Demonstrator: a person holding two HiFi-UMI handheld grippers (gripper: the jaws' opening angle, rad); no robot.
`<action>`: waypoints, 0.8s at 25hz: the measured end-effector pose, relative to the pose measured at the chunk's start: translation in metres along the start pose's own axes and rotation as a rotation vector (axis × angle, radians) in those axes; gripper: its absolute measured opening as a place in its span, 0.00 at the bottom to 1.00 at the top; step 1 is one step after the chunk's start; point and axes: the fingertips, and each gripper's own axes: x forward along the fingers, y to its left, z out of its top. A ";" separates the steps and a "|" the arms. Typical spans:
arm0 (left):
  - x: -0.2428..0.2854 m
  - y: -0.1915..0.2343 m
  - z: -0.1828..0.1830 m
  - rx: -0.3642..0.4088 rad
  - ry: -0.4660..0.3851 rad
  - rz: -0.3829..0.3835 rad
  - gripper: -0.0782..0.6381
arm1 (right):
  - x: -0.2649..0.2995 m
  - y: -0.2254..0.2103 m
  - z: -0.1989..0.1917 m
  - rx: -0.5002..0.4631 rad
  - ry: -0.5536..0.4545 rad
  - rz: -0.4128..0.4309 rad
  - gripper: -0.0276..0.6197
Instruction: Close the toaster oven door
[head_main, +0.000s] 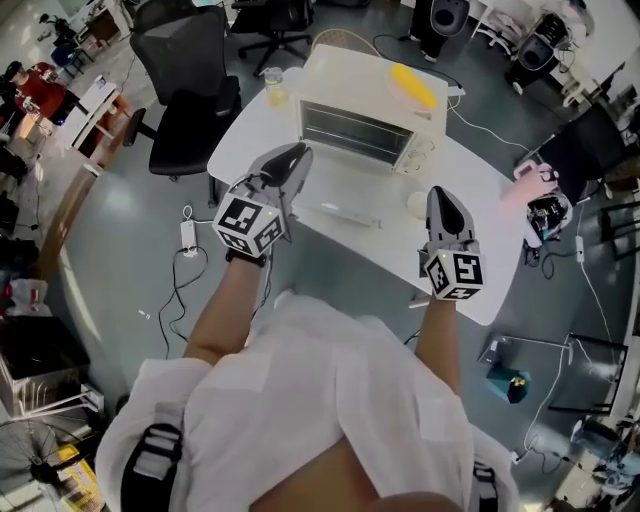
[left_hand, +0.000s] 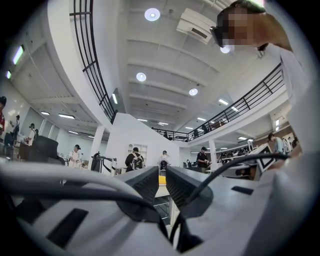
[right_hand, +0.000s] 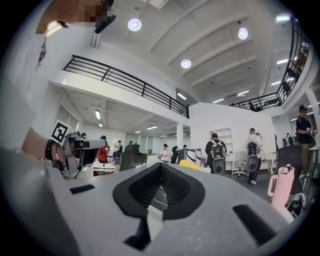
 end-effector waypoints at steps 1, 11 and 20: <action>-0.001 0.000 -0.001 -0.001 0.000 0.002 0.17 | 0.000 0.001 0.000 0.000 -0.001 0.000 0.05; -0.001 0.003 -0.026 -0.004 0.050 -0.006 0.17 | 0.001 0.001 -0.020 0.003 0.047 0.019 0.05; -0.008 0.019 -0.079 -0.036 0.121 0.017 0.17 | 0.022 0.027 -0.082 -0.020 0.178 0.106 0.14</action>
